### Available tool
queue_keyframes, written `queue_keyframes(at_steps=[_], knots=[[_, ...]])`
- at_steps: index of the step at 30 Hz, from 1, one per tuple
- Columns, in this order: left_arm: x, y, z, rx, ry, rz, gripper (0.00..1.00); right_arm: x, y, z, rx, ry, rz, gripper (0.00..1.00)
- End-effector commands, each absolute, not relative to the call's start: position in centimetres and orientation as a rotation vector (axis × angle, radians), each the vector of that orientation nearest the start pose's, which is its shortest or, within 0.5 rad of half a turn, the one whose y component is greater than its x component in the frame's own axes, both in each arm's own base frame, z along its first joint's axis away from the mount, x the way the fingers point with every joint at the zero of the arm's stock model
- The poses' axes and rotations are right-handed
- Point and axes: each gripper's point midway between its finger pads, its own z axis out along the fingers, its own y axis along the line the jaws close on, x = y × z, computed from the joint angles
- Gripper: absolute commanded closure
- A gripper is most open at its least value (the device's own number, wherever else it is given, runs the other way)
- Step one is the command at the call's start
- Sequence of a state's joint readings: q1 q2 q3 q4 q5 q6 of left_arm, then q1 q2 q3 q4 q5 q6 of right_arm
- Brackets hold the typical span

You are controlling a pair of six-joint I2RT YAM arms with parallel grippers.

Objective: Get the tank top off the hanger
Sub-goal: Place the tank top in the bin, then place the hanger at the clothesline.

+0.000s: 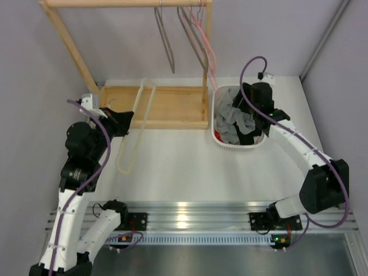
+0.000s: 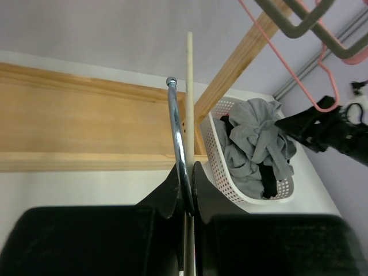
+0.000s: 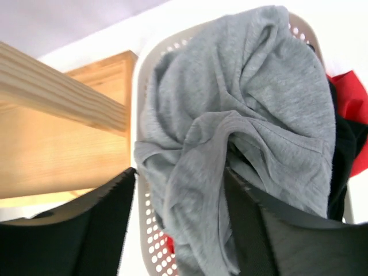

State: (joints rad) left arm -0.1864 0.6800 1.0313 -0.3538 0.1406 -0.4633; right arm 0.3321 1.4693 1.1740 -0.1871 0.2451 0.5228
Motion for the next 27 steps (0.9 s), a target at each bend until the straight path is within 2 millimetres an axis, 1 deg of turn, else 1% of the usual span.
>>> queue_keyframes(at_steps=[1, 2, 3, 4, 5, 6, 7, 9, 10, 12, 13, 14, 15, 16, 17, 18, 19, 20, 21, 22, 23, 24, 25, 26, 27], knots=[[28.0, -8.9, 39.5, -0.137, 1.599, -0.577, 1.00, 41.0, 13.1, 26.6, 0.266, 1.960, 0.331, 0.35], [29.3, -8.8, 39.0, -0.151, 1.626, -0.556, 1.00, 40.7, 13.1, 27.0, 0.263, 1.950, 0.338, 0.28], [29.8, -8.7, 39.9, -0.153, 1.610, -0.541, 1.00, 40.2, 13.0, 28.3, 0.259, 1.921, 0.356, 0.26], [30.4, -8.5, 40.4, -0.156, 1.600, -0.522, 1.00, 39.9, 13.0, 28.8, 0.253, 1.910, 0.361, 0.21], [31.7, -8.5, 40.0, -0.166, 1.621, -0.504, 1.00, 39.8, 12.9, 29.2, 0.253, 1.900, 0.367, 0.20], [32.1, -8.1, 41.6, -0.173, 1.591, -0.488, 1.00, 39.5, 12.9, 29.8, 0.245, 1.888, 0.373, 0.19], [33.5, -8.3, 41.2, -0.166, 1.616, -0.467, 1.00, 39.4, 12.8, 30.3, 0.244, 1.878, 0.378, 0.18], [34.7, -8.3, 42.3, -0.156, 1.606, -0.448, 1.00, 39.0, 12.9, 30.6, 0.235, 1.870, 0.393, 0.18], [36.2, -8.0, 43.2, -0.161, 1.599, -0.409, 1.00, 38.8, 13.0, 30.8, 0.235, 1.867, 0.401, 0.18], [37.5, -7.7, 44.2, -0.158, 1.583, -0.376, 1.00, 38.5, 13.1, 30.9, 0.229, 1.864, 0.413, 0.18], [38.7, -7.8, 45.0, -0.141, 1.574, -0.359, 1.00, 38.4, 13.1, 31.0, 0.228, 1.862, 0.416, 0.18], [39.2, -8.0, 45.7, -0.127, 1.558, -0.353, 1.00, 38.3, 13.1, 30.7, 0.227, 1.865, 0.416, 0.18], [39.8, -8.0, 46.2, -0.111, 1.552, -0.338, 1.00, 38.0, 13.0, 31.0, 0.228, 1.859, 0.420, 0.18], [41.1, -8.3, 47.3, -0.103, 1.537, -0.338, 1.00, 37.9, 12.9, 31.1, 0.231, 1.856, 0.420, 0.18], [41.7, -8.4, 48.0, -0.091, 1.528, -0.335, 1.00, 37.8, 12.9, 31.0, 0.231, 1.856, 0.420, 0.18], [42.3, -8.6, 48.3, -0.087, 1.525, -0.334, 1.00, 37.6, 12.9, 31.4, 0.230, 1.847, 0.425, 0.18], [43.8, -8.8, 47.8, -0.088, 1.544, -0.331, 1.00, 37.6, 12.9, 31.6, 0.229, 1.842, 0.431, 0.18], [43.9, -9.0, 49.8, -0.081, 1.500, -0.342, 1.00, 37.6, 13.0, 32.1, 0.225, 1.832, 0.438, 0.18], [45.2, -9.4, 49.4, -0.074, 1.513, -0.347, 1.00, 37.3, 13.1, 32.7, 0.213, 1.821, 0.452, 0.18], [45.5, -9.7, 50.0, -0.063, 1.502, -0.361, 1.00, 37.2, 13.1, 33.3, 0.212, 1.808, 0.458, 0.17], [45.5, -9.8, 52.0, -0.058, 1.458, -0.368, 1.00, 37.0, 13.1, 33.6, 0.207, 1.801, 0.459, 0.17], [45.9, -9.9, 52.6, -0.055, 1.445, -0.367, 1.00, 36.8, 12.9, 34.2, 0.205, 1.784, 0.461, 0.17], [47.4, -10.1, 51.9, -0.055, 1.459, -0.363, 1.00, 36.6, 12.8, 34.5, 0.205, 1.776, 0.461, 0.17], [47.8, -10.2, 52.4, -0.054, 1.446, -0.363, 1.00, 36.6, 12.7, 34.7, 0.205, 1.771, 0.457, 0.17], [47.6, -10.7, 54.7, -0.020, 1.396, -0.387, 1.00, 36.3, 12.5, 35.0, 0.206, 1.761, 0.454, 0.17]])
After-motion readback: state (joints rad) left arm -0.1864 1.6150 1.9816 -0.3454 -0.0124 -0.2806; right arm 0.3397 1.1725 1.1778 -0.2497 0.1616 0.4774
